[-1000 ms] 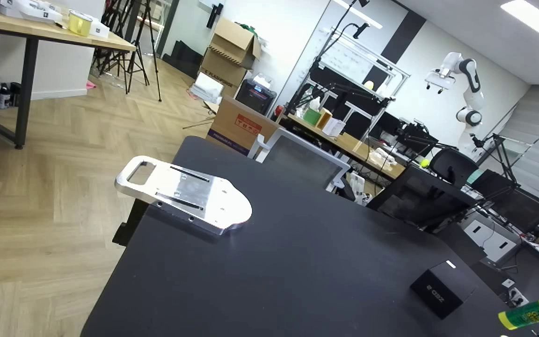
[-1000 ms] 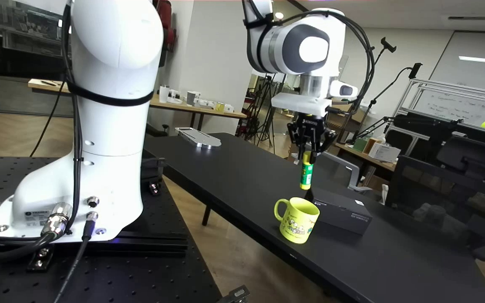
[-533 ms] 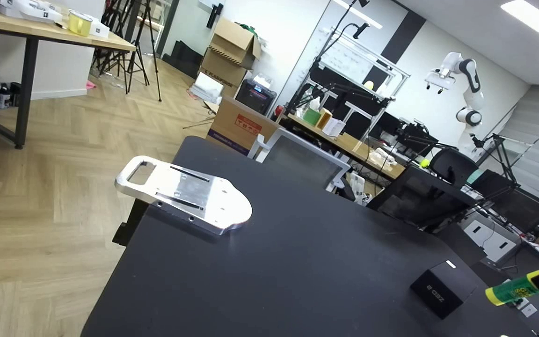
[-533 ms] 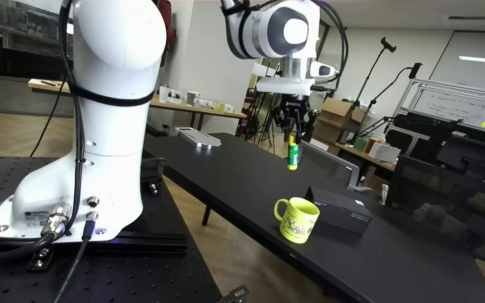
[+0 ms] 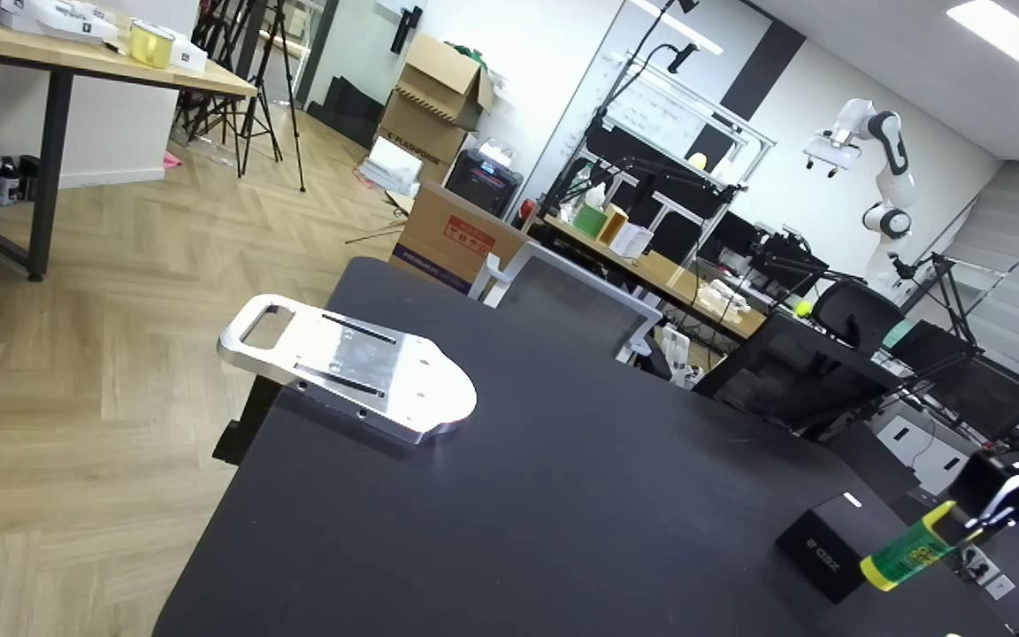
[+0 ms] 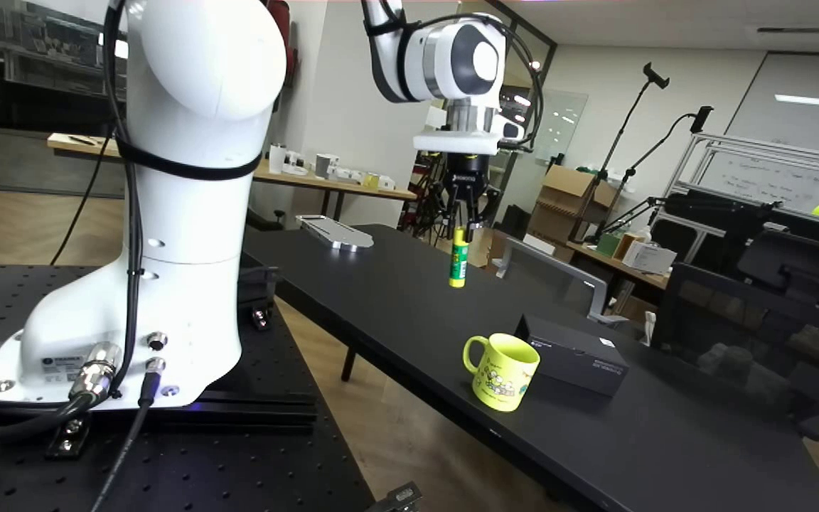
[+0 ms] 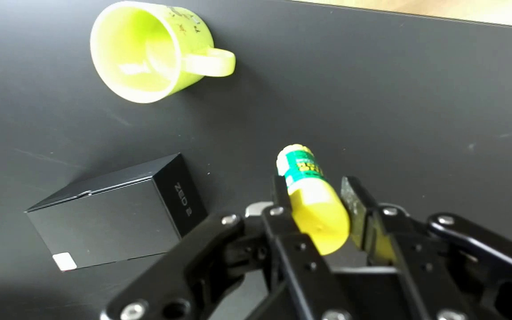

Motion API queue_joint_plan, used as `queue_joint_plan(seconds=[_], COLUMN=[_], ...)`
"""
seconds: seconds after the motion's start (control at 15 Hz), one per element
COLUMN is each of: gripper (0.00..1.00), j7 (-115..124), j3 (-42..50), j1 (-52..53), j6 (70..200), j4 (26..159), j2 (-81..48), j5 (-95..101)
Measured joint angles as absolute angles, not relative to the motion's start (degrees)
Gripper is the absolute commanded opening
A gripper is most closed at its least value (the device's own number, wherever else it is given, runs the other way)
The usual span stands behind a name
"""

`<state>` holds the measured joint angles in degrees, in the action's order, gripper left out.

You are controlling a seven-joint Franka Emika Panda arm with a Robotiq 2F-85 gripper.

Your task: Remove the glue stick from the yellow mug and put it on the table

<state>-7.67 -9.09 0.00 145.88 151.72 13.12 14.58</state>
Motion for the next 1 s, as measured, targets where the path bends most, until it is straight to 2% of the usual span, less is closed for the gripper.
queue_joint_plan(seconds=[0.8, 0.87, 0.93, 1.0], gripper=[0.09, 0.59, 0.61, 0.66], j7=[-10.2, -10.3, -10.3, -10.3], j3=[-9.2, -9.2, -9.2, -9.2], j1=[6.1, 6.1, 6.1, 6.1], j6=[141.2, 141.3, 141.4, 141.4], j4=[143.5, 143.3, 143.2, 143.1], j2=[-8.3, -8.9, -9.2, -9.3], j5=[7.8, 7.7, 7.7, 7.6])
